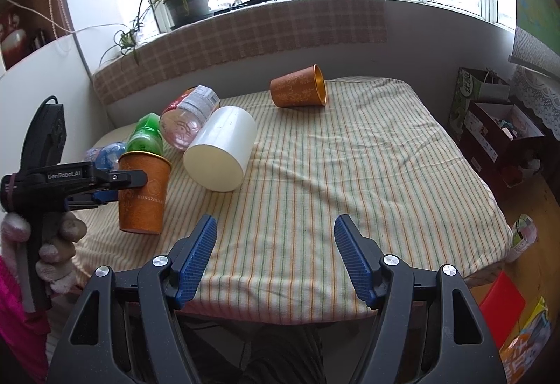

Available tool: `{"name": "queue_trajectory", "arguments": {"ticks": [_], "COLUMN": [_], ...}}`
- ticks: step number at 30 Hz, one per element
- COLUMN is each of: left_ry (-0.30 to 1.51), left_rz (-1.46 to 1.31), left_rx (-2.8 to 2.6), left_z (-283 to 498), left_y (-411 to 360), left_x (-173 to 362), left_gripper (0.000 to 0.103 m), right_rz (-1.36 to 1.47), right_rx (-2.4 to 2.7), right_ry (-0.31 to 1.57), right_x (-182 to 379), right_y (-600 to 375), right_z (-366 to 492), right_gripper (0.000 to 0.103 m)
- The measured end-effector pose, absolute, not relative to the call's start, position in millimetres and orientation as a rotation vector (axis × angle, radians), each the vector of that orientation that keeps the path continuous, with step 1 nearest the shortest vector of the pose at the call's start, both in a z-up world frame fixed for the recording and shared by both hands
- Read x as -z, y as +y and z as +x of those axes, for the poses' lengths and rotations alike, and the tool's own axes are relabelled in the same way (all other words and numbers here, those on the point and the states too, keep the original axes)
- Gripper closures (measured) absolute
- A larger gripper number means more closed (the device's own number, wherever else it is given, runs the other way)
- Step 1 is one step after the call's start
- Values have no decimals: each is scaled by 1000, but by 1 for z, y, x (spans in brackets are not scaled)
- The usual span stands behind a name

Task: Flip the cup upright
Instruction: 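Lift the orange cup upright with the left tool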

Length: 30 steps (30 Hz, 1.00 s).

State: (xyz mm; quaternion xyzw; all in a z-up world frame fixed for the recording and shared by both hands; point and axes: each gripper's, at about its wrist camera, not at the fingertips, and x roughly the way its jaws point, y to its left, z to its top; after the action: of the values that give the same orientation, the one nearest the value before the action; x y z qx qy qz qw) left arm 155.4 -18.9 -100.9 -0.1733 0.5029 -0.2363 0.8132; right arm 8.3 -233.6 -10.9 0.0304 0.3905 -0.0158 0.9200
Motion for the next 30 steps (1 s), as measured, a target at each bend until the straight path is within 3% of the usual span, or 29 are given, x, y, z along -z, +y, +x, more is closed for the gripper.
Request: {"name": "queue_trajectory", "arguments": {"ticks": [30], "left_ry": [847], "left_rz": [-171], "left_rx": [378], "left_z": [138], "left_y": [-36], "left_x": [85], "left_gripper": [37], "right_rz": [50], "right_rx": [20], "right_ry": [807], "right_x": [12], "right_y": [-225], "right_z": [9], "right_gripper": [34]}}
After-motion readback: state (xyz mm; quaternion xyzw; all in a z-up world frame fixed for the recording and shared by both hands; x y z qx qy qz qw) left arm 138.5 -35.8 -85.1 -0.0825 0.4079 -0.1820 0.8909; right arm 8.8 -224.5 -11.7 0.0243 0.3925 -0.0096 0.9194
